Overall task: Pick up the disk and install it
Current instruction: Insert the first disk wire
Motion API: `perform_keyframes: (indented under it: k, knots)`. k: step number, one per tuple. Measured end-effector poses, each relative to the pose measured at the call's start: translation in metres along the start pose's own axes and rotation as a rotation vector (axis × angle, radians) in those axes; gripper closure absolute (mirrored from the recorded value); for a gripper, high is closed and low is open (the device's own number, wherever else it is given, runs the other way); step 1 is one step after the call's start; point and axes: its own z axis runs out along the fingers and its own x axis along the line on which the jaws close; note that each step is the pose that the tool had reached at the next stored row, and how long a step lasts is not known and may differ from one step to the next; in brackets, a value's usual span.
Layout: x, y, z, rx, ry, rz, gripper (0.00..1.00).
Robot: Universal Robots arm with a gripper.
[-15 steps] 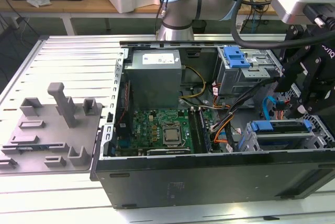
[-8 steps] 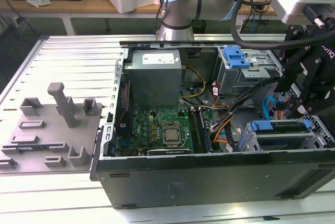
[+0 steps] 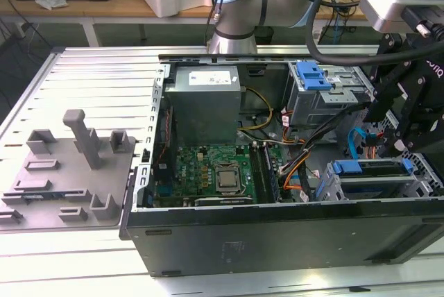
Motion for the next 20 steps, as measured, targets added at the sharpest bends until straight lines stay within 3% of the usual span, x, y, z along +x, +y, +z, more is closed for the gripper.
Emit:
perform_keyframes:
  k: [4, 9, 10, 11, 12, 14, 17, 20]
  knots:
    - [-0.0011, 0.0, 0.0004, 0.0, 0.0, 0.001, 0.44]
    - [-0.0117, -0.0008, 0.0009, 0.0006, 0.0085, 0.006, 0.44]
    - [-0.0138, -0.0026, 0.0012, 0.001, 0.0156, 0.008, 0.44]
    - [-0.0146, -0.0044, 0.0011, 0.0015, 0.0285, 0.011, 0.44]
    - [-0.015, -0.0058, 0.0011, 0.0018, 0.0352, 0.013, 0.44]
    - [-0.0171, -0.0086, 0.0013, 0.0024, 0.0447, 0.018, 0.44]
    - [-0.0221, -0.0119, 0.0016, 0.0028, 0.0501, 0.022, 0.44]
    - [-0.0271, -0.0152, 0.0019, 0.0034, 0.0637, 0.025, 0.44]
